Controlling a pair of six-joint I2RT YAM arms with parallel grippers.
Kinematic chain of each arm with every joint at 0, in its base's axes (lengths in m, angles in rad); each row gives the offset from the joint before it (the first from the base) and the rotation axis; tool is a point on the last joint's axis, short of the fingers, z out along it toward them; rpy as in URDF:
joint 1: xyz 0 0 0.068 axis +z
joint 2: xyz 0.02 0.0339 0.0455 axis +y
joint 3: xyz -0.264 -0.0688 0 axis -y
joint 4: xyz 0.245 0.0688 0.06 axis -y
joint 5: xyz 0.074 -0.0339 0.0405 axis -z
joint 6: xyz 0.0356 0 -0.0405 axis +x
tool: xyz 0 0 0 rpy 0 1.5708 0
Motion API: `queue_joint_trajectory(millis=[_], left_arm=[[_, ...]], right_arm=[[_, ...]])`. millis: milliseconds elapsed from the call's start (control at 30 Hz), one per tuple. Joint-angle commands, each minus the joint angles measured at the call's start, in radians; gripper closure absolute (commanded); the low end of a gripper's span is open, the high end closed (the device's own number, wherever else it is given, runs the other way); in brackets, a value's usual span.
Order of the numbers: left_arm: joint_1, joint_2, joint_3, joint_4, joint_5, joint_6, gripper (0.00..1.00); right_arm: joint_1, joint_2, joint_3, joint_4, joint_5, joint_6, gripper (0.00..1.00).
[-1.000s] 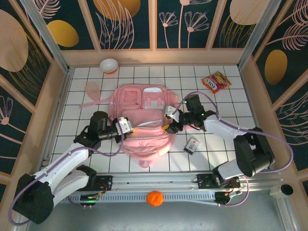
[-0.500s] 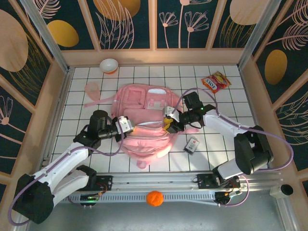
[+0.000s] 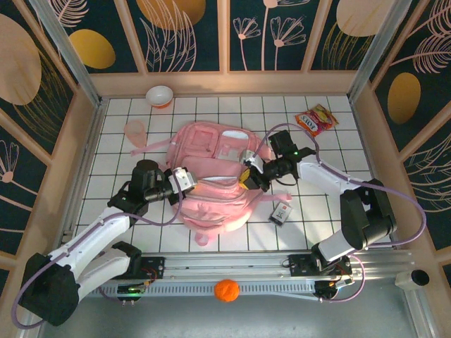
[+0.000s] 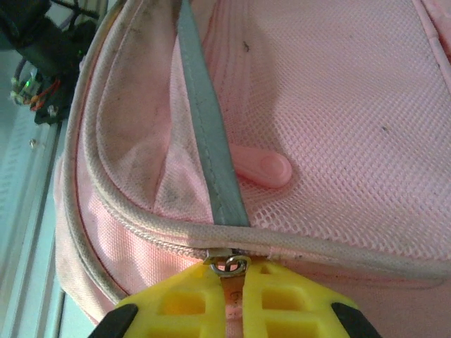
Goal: Pack the student bag
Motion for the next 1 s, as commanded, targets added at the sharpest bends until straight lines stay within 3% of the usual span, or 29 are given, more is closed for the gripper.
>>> queue_joint_trajectory(millis=[0, 167, 300, 567, 967], left_arm=[[0.0, 0.016, 0.07, 0.102, -0.095, -0.024, 1.0], [-0.002, 0.041, 0.101, 0.095, -0.24, -0.042, 1.0], [-0.002, 0.057, 0.128, 0.102, -0.305, -0.093, 1.0], [-0.031, 0.083, 0.134, 0.148, -0.34, -0.199, 1.0], [-0.146, 0.15, 0.176, 0.208, -0.385, -0.325, 1.0]], right_arm=[[0.016, -0.007, 0.062, 0.049, -0.031, 0.236, 1.0], [0.029, -0.012, 0.105, 0.047, 0.042, 0.445, 1.0], [0.06, -0.04, 0.105, 0.024, 0.08, 0.511, 1.0], [0.16, -0.095, 0.085, 0.066, 0.117, 0.646, 1.0], [0.19, -0.114, 0.081, 0.207, 0.22, 0.963, 1.0]])
